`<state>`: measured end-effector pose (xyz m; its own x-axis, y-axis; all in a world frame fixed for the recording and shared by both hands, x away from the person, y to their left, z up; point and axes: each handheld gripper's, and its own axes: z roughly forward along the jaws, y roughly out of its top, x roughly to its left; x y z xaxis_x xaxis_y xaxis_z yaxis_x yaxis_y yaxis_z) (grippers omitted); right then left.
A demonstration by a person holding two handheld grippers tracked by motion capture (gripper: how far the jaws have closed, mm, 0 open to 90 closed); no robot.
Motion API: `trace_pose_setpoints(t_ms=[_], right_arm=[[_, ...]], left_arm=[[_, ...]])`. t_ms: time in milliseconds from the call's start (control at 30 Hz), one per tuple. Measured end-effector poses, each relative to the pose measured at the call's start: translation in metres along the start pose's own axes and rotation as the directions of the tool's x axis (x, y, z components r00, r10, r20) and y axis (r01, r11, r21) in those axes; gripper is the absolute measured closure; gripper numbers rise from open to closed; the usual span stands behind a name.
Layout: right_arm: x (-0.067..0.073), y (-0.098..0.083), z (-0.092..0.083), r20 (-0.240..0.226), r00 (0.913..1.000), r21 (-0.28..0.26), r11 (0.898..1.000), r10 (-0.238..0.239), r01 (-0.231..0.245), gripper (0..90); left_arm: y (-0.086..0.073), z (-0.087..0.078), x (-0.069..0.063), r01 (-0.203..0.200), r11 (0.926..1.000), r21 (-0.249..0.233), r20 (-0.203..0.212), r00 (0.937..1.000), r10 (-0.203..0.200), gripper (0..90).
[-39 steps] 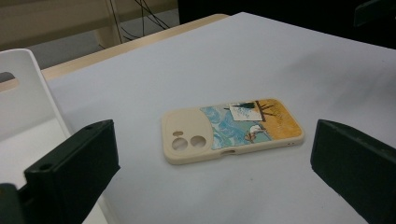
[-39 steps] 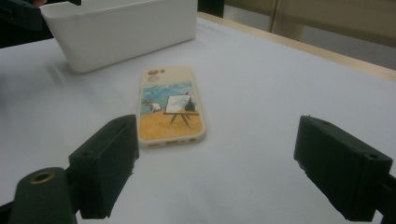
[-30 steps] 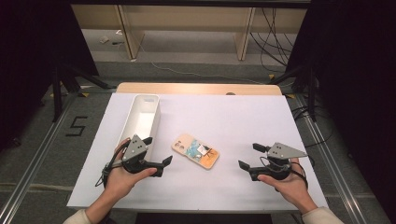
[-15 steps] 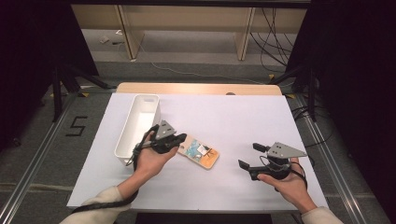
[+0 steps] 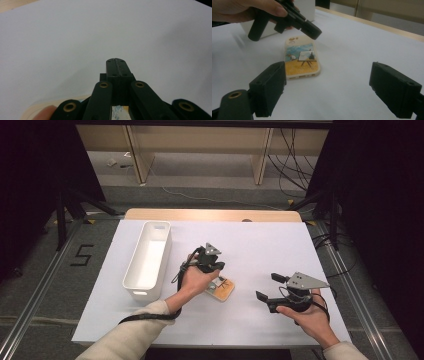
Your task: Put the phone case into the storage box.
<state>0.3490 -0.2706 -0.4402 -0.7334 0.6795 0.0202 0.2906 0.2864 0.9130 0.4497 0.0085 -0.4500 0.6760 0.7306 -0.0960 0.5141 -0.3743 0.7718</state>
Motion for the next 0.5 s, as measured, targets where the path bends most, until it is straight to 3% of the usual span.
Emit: trace_pose_setpoints(t_ms=[167,500], right_arm=[[0.0,0.0,0.0,-0.001,1.0,0.0,1.0,-0.001,0.001,15.0],[0.0,0.0,0.0,-0.001,1.0,0.0,1.0,0.0,0.0,15.1]], left_arm=[[-0.002,0.017,-0.004,0.01,0.9984,0.055,-0.001,1.0,-0.01,89.9],[-0.005,0.033,-0.013,-0.009,0.9945,0.104,0.009,0.9999,0.008,89.9]])
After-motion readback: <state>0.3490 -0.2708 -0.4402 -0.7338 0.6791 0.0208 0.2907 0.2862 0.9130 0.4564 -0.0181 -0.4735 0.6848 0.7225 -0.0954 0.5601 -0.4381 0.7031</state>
